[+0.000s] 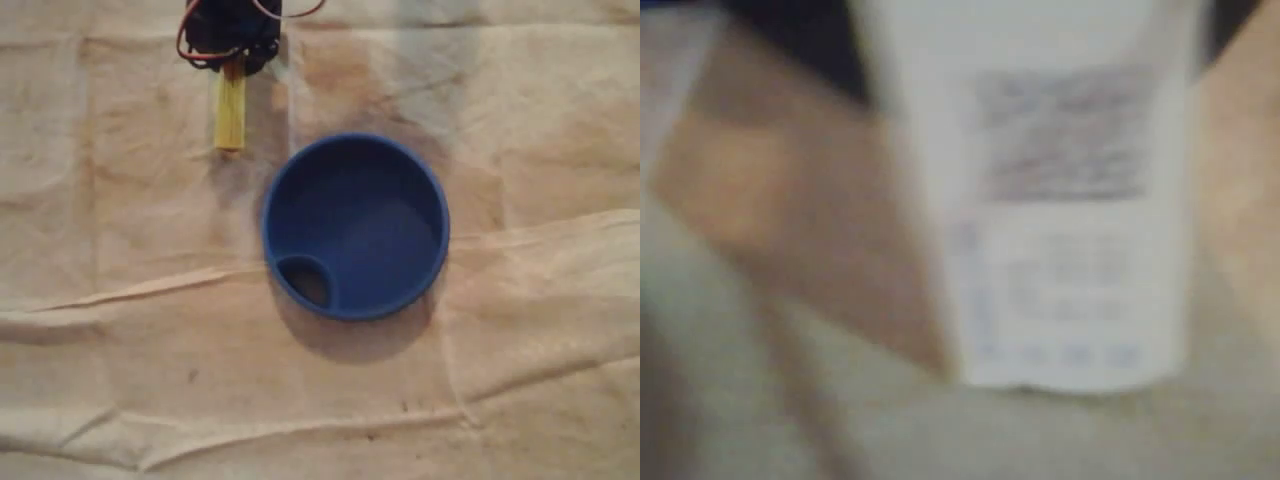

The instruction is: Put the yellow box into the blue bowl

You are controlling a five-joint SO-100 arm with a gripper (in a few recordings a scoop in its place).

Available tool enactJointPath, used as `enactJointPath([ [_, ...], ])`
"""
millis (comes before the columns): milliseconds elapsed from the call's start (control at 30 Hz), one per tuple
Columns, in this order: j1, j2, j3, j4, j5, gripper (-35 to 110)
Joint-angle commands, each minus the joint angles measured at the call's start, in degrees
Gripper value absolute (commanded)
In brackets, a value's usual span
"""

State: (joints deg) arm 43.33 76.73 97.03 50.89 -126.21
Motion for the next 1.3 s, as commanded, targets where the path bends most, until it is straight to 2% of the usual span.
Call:
enactJointPath([
  [0,0.7,2.11,-1.14,-0.18,0.62,0],
  [233,1.67,5.62,-1.93,0.26,6.15,0],
  [400,-0.79,9.49,-3.34,5.8,12.48,0],
  [867,-14.15,16.17,-19.42,21.8,44.38,0],
  [1033,-19.07,15.47,-26.72,24.61,53.88,0],
  [1267,-26.46,15.29,-28.12,24.87,64.69,0],
])
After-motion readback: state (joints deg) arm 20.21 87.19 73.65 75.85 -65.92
